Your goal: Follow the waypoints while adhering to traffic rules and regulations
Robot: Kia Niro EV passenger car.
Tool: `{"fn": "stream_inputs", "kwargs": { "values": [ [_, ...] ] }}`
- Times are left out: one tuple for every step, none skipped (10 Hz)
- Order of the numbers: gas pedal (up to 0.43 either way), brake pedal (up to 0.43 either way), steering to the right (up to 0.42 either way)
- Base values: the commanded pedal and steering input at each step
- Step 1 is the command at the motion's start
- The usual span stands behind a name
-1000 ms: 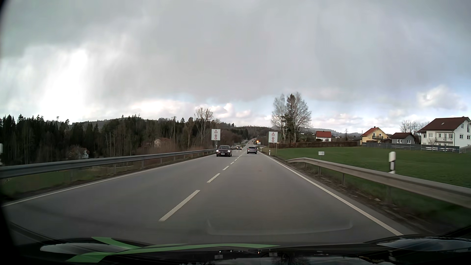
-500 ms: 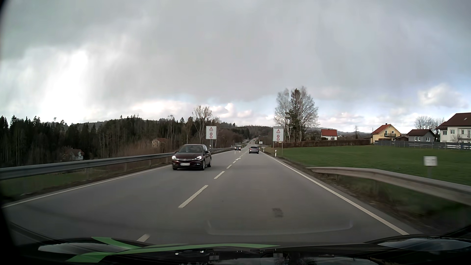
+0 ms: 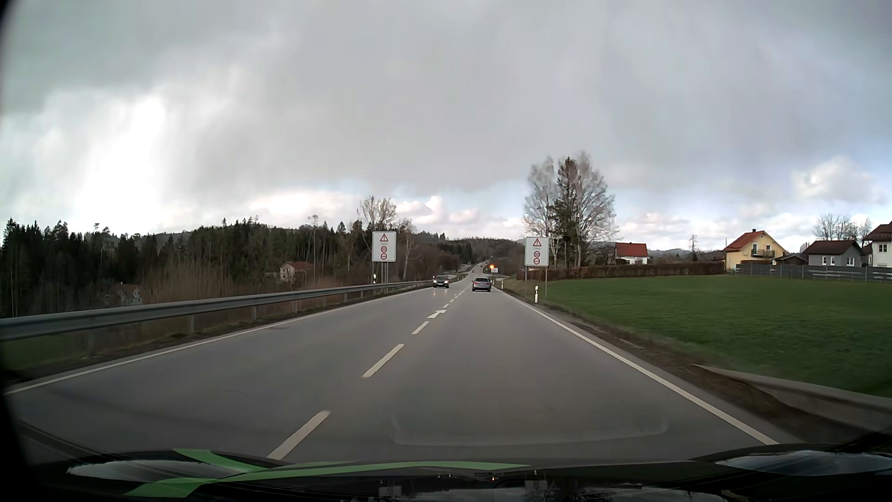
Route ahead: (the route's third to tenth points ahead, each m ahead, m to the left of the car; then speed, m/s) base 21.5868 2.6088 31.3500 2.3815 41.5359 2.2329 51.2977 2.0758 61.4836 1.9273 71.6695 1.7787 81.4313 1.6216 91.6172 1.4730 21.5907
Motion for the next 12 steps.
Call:
{"fn": "stream_inputs", "kwargs": {
  "values": [
    [0.0, 0.0, 0.002],
    [0.0, 0.0, 0.002],
    [0.0, 0.0, 0.002],
    [0.0, 0.0, 0.002],
    [0.0, 0.0, 0.002],
    [0.0, 0.0, 0.001],
    [0.0, 0.0, 0.0],
    [0.0, 0.0, 0.0],
    [0.0, 0.0, 0.0],
    [0.0, 0.0, 0.0],
    [0.0, 0.0, 0.0],
    [0.0, 0.0, 0.0]
  ]
}}
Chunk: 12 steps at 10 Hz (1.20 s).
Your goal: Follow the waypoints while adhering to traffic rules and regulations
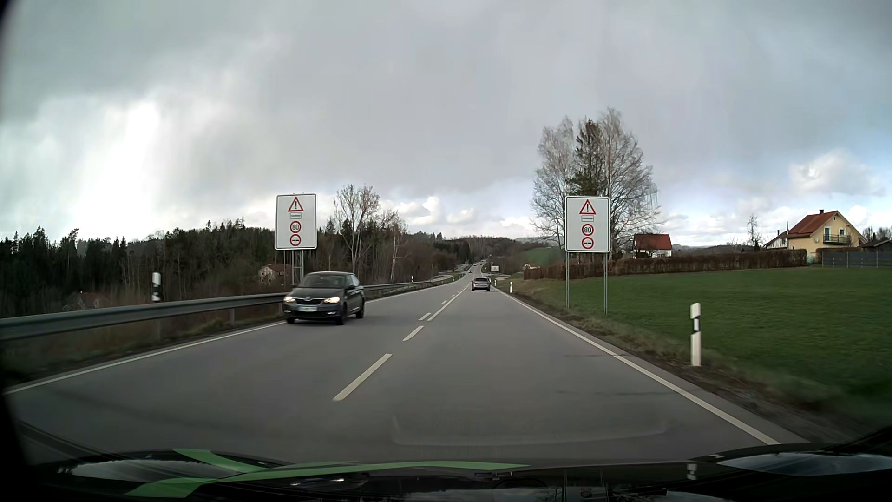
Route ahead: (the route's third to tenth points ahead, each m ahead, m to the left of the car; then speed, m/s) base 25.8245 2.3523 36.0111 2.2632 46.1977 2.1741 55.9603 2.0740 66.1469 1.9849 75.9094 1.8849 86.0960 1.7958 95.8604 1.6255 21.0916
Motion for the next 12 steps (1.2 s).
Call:
{"fn": "stream_inputs", "kwargs": {
  "values": [
    [0.0, 0.0, 0.0],
    [0.0, 0.0, 0.0],
    [0.0, 0.0, 0.0],
    [0.0, 0.0, 0.0],
    [0.0, 0.0, 0.0],
    [0.008, 0.0, -0.001],
    [0.008, 0.0, -0.001],
    [0.039, 0.0, -0.001],
    [0.047, 0.0, -0.001],
    [0.047, 0.0, -0.001],
    [0.059, 0.0, -0.001],
    [0.067, 0.0, -0.002]
  ]
}}
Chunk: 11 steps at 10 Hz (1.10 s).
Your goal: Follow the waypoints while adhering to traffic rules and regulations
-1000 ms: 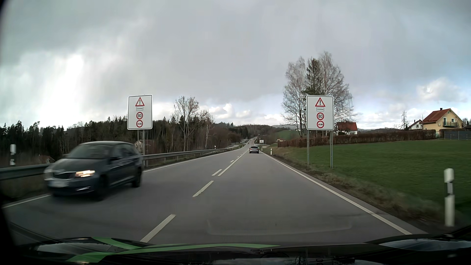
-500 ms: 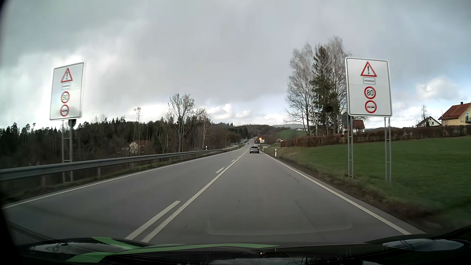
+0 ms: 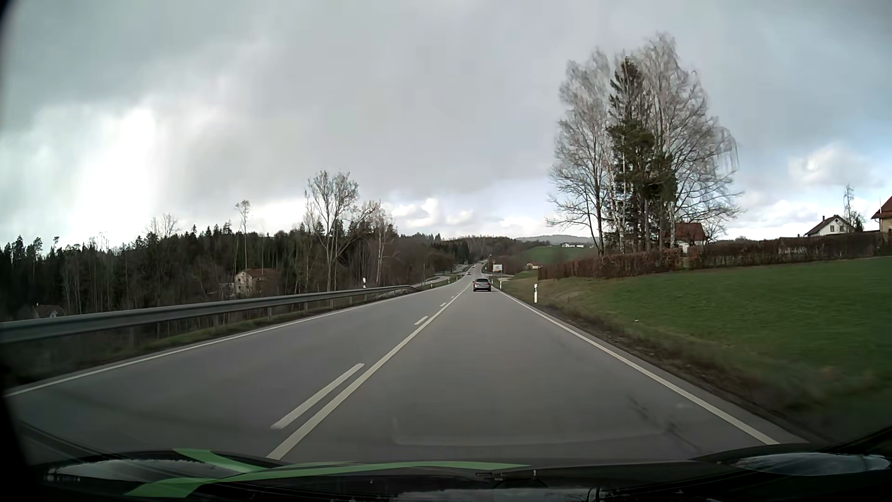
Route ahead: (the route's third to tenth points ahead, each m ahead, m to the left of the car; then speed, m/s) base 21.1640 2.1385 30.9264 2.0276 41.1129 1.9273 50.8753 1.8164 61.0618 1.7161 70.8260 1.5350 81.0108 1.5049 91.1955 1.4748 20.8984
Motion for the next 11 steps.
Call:
{"fn": "stream_inputs", "kwargs": {
  "values": [
    [0.067, 0.0, -0.001],
    [0.079, 0.0, -0.001],
    [0.079, 0.0, -0.001],
    [0.079, 0.0, -0.001],
    [0.079, 0.0, -0.001],
    [0.079, 0.0, -0.001],
    [0.087, 0.0, -0.001],
    [0.087, 0.0, -0.001],
    [0.087, 0.0, -0.001],
    [0.087, 0.0, -0.002],
    [0.087, 0.0, -0.002]
  ]
}}
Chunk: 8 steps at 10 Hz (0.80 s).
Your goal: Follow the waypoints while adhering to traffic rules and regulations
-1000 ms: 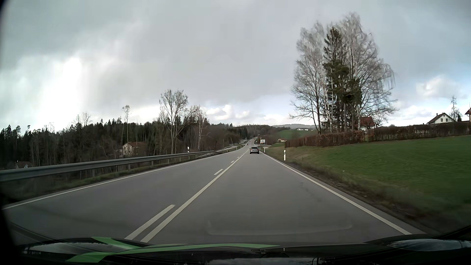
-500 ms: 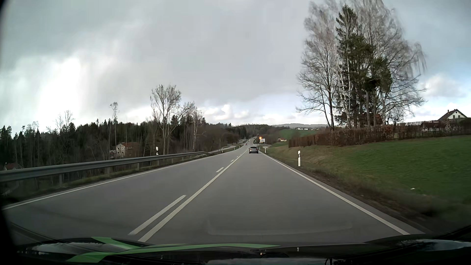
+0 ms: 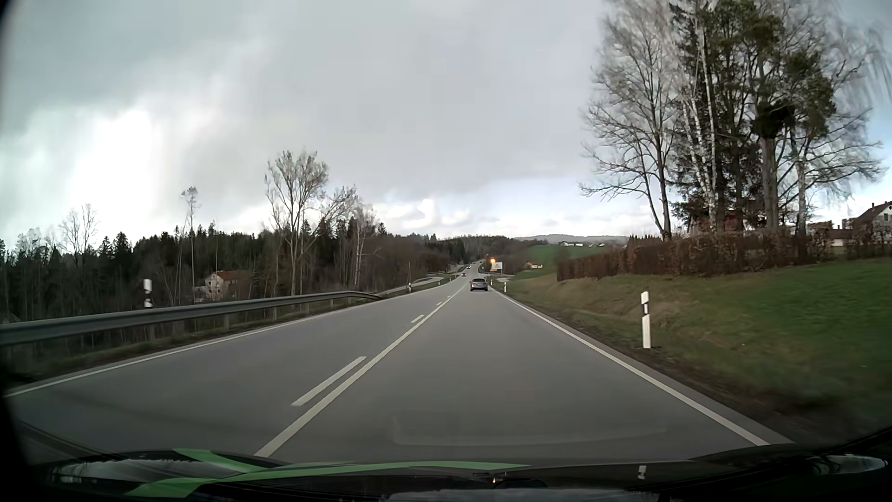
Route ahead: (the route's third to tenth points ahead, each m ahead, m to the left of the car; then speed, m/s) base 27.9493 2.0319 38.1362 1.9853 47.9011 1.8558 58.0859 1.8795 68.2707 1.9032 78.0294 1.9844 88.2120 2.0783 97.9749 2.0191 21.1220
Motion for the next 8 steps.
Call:
{"fn": "stream_inputs", "kwargs": {
  "values": [
    [0.087, 0.0, -0.002],
    [0.087, 0.0, -0.002],
    [0.087, 0.0, -0.002],
    [0.087, 0.0, -0.003],
    [0.087, 0.0, -0.003],
    [0.087, 0.0, -0.003],
    [0.087, 0.0, -0.004],
    [0.087, 0.0, -0.005]
  ]
}}
